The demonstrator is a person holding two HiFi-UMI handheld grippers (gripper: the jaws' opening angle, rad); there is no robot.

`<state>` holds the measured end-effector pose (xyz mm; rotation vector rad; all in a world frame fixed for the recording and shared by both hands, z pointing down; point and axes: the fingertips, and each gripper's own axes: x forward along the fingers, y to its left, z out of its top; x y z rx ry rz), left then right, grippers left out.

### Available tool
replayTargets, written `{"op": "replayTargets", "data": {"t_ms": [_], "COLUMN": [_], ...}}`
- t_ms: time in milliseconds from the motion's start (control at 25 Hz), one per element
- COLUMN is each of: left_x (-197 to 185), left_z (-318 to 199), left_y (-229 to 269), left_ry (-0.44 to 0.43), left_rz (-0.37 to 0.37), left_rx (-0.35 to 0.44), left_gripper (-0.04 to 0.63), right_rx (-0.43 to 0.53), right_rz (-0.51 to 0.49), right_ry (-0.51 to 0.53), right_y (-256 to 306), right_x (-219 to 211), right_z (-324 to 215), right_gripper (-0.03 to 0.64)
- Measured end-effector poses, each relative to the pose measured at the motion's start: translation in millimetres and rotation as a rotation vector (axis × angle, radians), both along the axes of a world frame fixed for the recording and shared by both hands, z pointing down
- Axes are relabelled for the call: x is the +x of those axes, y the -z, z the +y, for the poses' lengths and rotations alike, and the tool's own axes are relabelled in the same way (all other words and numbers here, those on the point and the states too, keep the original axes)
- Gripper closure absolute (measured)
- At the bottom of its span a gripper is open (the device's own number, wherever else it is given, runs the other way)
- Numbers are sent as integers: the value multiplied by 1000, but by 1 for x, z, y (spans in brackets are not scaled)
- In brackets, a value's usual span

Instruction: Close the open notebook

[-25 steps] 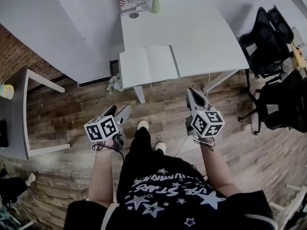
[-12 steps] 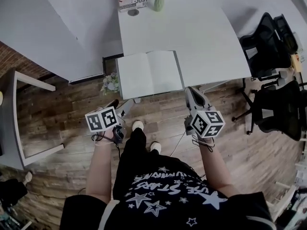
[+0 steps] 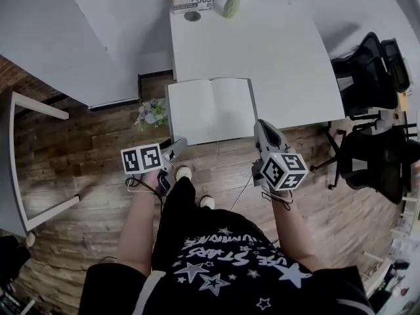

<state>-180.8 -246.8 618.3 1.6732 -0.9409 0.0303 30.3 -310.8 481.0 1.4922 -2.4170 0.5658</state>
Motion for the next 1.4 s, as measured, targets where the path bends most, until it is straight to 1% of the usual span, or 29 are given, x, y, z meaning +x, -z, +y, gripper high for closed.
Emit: {"op": "replayTargets", "data": {"t_ms": [40, 80, 160, 240, 320, 440, 560, 760, 880, 1000, 1160, 1400], "left_x": [-2, -3, -4, -5, -6, -8, -7, 0, 7, 15, 30, 58], "left_z": [-1, -2, -3, -3, -4, -5, -4, -6, -7, -10, -13, -19], "left_y": [0, 1, 3, 8, 14, 23, 37, 61, 74, 89, 105, 126], "left_ry": [-10, -22, -45, -64, -78, -91, -90, -54, -11, 24, 47, 81], "left_rz": [-5, -12, -24, -42, -72, -136, -182, -247, -284, -338, -439, -519], "left_rx": [9, 19, 31, 41, 57, 82, 105, 144, 158, 176, 196, 217], "left_gripper": [390, 414, 430, 462, 488, 495, 500, 506, 511, 517, 522, 531], "right_rx": [2, 5, 12, 20, 28, 35, 40, 55, 61, 66, 68, 62], "right_rz": [4, 7, 11, 12, 9, 0, -6, -23, -36, -52, -81, -117], "right_ry": [-2, -5, -13, -22, -30, -36, -24, 15, 53, 81, 113, 148], "right_y": [1, 2, 5, 7, 9, 9, 10, 13, 17, 20, 22, 19], "right_x": [-3, -6, -11, -14, -16, -17, -15, -6, 6, 22, 46, 77], "right_z": [-3, -7, -12, -16, -19, -23, -26, -40, -47, -55, -61, -73], "right_gripper": [614, 614, 614, 614, 614, 614, 614, 614, 614, 614, 614, 614]}}
